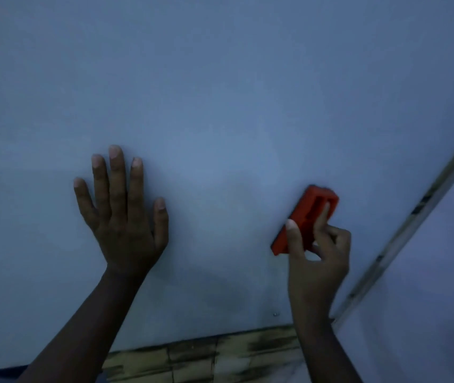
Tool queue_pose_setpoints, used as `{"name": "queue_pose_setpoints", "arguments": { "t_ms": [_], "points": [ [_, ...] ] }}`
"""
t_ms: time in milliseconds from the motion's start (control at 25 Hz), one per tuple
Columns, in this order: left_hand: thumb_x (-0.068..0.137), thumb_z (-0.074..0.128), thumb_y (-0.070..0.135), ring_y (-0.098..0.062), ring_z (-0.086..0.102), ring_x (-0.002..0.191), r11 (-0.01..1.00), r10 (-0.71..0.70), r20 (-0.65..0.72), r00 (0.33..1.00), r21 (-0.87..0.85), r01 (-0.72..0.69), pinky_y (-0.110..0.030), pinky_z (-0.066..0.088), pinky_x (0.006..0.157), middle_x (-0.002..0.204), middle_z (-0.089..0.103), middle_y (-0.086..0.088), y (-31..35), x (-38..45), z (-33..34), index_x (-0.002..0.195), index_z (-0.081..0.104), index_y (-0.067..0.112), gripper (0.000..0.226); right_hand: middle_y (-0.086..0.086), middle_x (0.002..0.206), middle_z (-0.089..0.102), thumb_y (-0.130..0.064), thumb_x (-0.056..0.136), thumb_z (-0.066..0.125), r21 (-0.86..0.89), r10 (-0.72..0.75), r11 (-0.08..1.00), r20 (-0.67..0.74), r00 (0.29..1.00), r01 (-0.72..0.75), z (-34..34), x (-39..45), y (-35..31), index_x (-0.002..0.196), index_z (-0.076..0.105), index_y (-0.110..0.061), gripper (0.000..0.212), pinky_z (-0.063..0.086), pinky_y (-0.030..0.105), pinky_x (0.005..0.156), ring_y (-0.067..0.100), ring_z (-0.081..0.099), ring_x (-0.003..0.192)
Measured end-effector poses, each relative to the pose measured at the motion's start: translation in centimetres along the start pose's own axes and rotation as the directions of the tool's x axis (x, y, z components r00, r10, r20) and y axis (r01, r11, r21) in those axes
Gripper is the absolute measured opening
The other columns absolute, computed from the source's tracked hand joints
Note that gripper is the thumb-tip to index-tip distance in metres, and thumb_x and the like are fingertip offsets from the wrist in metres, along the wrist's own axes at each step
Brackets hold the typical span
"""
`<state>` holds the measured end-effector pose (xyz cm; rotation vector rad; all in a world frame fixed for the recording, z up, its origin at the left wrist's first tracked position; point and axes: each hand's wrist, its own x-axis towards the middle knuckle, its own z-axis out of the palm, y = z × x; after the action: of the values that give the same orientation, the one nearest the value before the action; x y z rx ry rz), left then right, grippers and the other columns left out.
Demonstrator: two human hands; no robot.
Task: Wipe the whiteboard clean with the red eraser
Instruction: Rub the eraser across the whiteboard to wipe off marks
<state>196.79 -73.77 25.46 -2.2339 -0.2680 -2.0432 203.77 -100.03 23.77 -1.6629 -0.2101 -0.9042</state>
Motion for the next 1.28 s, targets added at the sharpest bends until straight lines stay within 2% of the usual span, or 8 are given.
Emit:
{"name": "queue_pose_setpoints", "arguments": {
  "t_ms": [120, 280, 360, 680, 840, 1000, 1120, 1280],
  "points": [
    [0.107, 0.047, 0.027, -0.029, 0.008, 0.164, 1.000, -0.006, -0.010, 1.000, 0.000, 0.006, -0.057, 0.009, 0.130, 0.165, 0.033, -0.028, 0.0, -0.7, 0.3, 0.165, 0.028, 0.006, 0.064, 0.003, 0.104, 0.050, -0.029, 0.091, 0.078, -0.076, -0.209, 0.971, 0.187, 0.960, 0.226, 2.1, -3.6, -1.5, 0.145, 0.062, -0.017, 0.057, 0.051, 0.033, 0.080, 0.022, 0.055, 0.093],
    [0.108, 0.047, 0.027, -0.027, 0.005, 0.164, 1.000, -0.007, 0.002, 1.000, -0.002, 0.007, -0.056, 0.007, 0.131, 0.163, 0.032, -0.030, 0.0, -1.2, 0.2, 0.165, 0.027, 0.006, 0.064, 0.008, 0.110, 0.057, -0.027, 0.086, 0.081, -0.211, -0.428, 0.766, 0.537, 0.727, 0.607, 3.3, -9.9, -0.2, 0.152, 0.047, -0.033, 0.074, 0.054, 0.044, 0.069, 0.029, 0.058, 0.090],
    [0.108, 0.046, 0.028, -0.027, 0.004, 0.164, 1.000, -0.002, 0.019, 1.000, 0.005, 0.002, -0.056, 0.006, 0.131, 0.163, 0.031, -0.031, 0.0, -1.8, 0.2, 0.165, 0.027, 0.006, 0.064, 0.009, 0.111, 0.062, -0.020, 0.084, 0.081, -0.214, -0.446, 0.741, 0.553, 0.704, 0.637, 3.1, -10.1, 0.9, 0.148, 0.048, -0.038, 0.074, 0.053, 0.043, 0.068, 0.029, 0.058, 0.089],
    [0.108, 0.041, 0.032, -0.027, -0.001, 0.164, 1.000, -0.002, 0.081, 0.997, 0.021, 0.000, -0.055, 0.001, 0.131, 0.173, 0.014, -0.021, 0.3, -4.4, 0.2, 0.169, 0.016, 0.013, 0.069, 0.003, 0.106, 0.050, -0.016, 0.080, 0.090, -0.123, -0.043, 0.990, 0.199, 0.979, 0.068, -3.1, -4.8, 7.0, 0.141, 0.064, -0.014, 0.066, 0.059, 0.027, 0.081, 0.004, 0.055, 0.093],
    [0.109, 0.042, 0.034, -0.027, -0.007, 0.164, 1.000, -0.016, 0.121, 0.992, 0.011, 0.015, -0.057, -0.003, 0.130, 0.177, -0.011, -0.002, 1.3, -6.0, 0.2, 0.170, 0.007, 0.016, 0.073, 0.011, 0.102, 0.056, -0.025, 0.085, 0.084, -0.082, 0.255, 0.966, 0.118, 0.960, -0.247, -3.8, -6.5, 9.9, 0.146, 0.058, -0.018, 0.067, 0.053, 0.013, 0.082, 0.015, 0.061, 0.100],
    [0.108, 0.044, 0.036, -0.029, -0.008, 0.164, 1.000, -0.012, 0.159, 0.987, 0.014, 0.010, -0.058, -0.004, 0.130, 0.177, -0.013, -0.004, 1.7, -7.9, 0.4, 0.170, 0.006, 0.016, 0.076, 0.011, 0.104, 0.055, -0.026, 0.091, 0.080, -0.091, 0.301, 0.952, 0.144, 0.943, -0.291, -3.4, -8.2, 10.4, 0.152, 0.052, -0.018, 0.068, 0.056, 0.014, 0.083, 0.006, 0.060, 0.099],
    [0.107, 0.044, 0.038, -0.031, -0.011, 0.164, 1.000, 0.020, 0.196, 0.980, 0.019, -0.024, -0.060, -0.005, 0.129, 0.177, -0.016, -0.007, 1.5, -9.2, 0.5, 0.170, 0.004, 0.015, 0.078, 0.005, 0.108, 0.051, -0.022, 0.088, 0.084, -0.211, 0.112, 0.975, 0.210, 0.971, -0.067, -2.4, -9.4, 10.0, 0.149, 0.057, -0.014, 0.067, 0.063, 0.034, 0.079, 0.002, 0.055, 0.093],
    [0.104, 0.046, 0.037, -0.034, -0.010, 0.164, 0.995, 0.083, 0.215, 0.973, 0.039, -0.093, -0.062, -0.006, 0.129, 0.176, -0.015, -0.012, 1.0, -10.2, 0.7, 0.170, 0.005, 0.014, 0.081, 0.011, 0.105, 0.060, -0.028, 0.087, 0.082, -0.327, -0.226, 0.850, 0.482, 0.847, 0.413, 0.6, -14.1, 11.0, 0.142, 0.062, -0.033, 0.059, 0.050, 0.031, 0.061, 0.023, 0.056, 0.090]
  ]
}}
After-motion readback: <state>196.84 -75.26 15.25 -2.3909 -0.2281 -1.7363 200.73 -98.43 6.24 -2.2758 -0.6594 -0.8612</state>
